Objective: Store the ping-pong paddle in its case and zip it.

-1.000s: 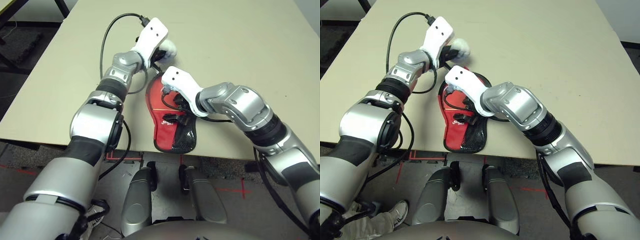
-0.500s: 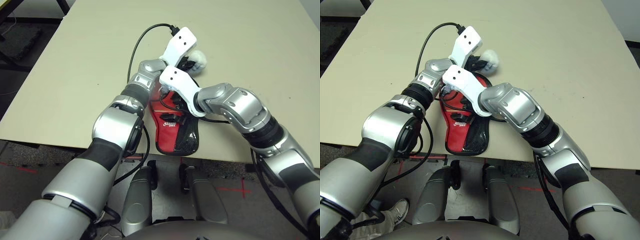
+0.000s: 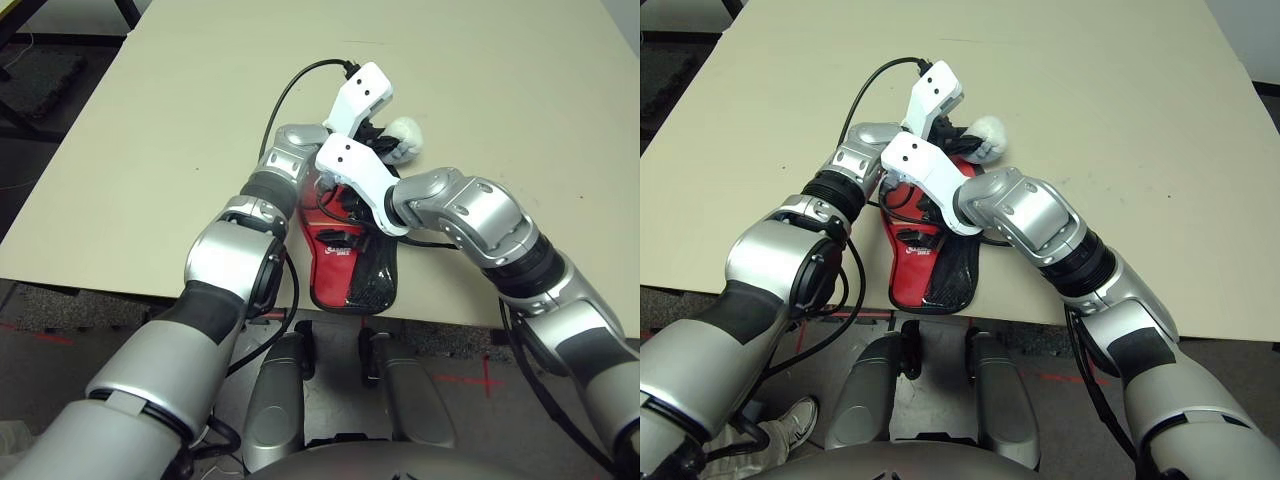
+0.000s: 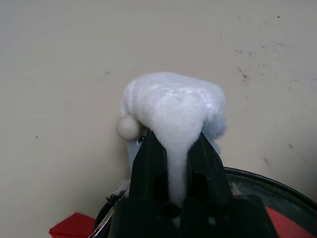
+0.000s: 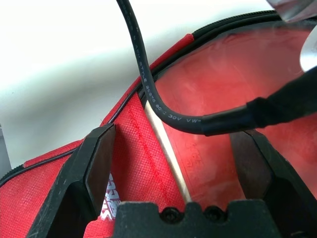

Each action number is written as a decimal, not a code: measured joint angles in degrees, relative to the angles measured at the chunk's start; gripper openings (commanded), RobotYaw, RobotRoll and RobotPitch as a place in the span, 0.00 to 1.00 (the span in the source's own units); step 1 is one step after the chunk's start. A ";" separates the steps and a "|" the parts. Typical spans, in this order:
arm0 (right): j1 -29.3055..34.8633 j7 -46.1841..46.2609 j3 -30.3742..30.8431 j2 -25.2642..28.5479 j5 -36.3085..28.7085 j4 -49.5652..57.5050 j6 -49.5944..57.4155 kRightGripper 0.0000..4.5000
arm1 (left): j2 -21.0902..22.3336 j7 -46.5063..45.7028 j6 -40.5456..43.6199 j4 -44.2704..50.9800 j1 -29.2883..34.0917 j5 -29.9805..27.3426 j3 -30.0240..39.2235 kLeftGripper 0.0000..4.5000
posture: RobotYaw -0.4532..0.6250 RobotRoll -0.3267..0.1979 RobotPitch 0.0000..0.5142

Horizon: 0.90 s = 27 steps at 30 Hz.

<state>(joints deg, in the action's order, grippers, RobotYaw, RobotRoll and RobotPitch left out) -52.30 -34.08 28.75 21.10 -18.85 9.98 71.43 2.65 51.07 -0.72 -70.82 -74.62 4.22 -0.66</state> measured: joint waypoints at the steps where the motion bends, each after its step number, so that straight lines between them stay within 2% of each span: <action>1: -0.01 -0.02 0.00 -0.09 0.00 -0.14 -0.16 1.00 | 0.07 0.26 0.20 0.00 0.00 -0.01 0.08 0.20 | 0.41 0.62 0.55; 3: -0.20 -0.05 -0.08 -0.43 -0.02 -1.04 -0.42 1.00 | 0.01 1.55 0.78 -0.01 -0.05 -0.28 0.26 0.34 | 0.41 0.62 0.54; 5: -0.35 -0.02 -1.85 -1.16 -0.52 -1.60 1.07 1.00 | -0.06 2.95 1.35 -0.01 -0.30 -0.60 0.39 0.53 | 0.41 0.62 0.54; 10: -1.08 -2.10 -11.77 0.06 -6.43 -1.12 13.44 1.00 | 0.18 4.32 1.53 0.08 -1.51 -1.25 0.90 0.97 | 0.42 0.62 0.53; 14: -3.50 -5.69 -18.11 9.02 -11.62 1.04 19.37 1.00 | 0.58 4.96 1.74 0.08 -1.48 -1.28 0.85 0.99 | 0.41 0.62 0.51; 17: -2.93 -7.40 -19.74 14.62 -14.64 1.78 20.13 1.00 | 1.21 5.51 1.82 0.09 -1.49 -1.54 0.90 0.99 | 0.40 0.62 0.50; 23: -0.24 -6.85 -20.51 16.32 -18.13 2.16 20.31 1.00 | 2.60 7.66 2.23 0.62 -2.93 -2.75 1.43 0.99 | 0.39 0.62 0.50; 27: -0.47 -5.16 -21.41 17.46 -17.83 0.99 20.27 1.00 | 4.61 10.07 3.21 3.27 -4.87 -4.47 2.00 0.99 | 0.40 0.62 0.49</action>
<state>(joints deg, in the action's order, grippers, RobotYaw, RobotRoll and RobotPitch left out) -52.78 -39.24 7.33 38.56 -36.68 10.97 91.70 7.26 61.14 2.49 -67.55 -79.49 -0.24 1.34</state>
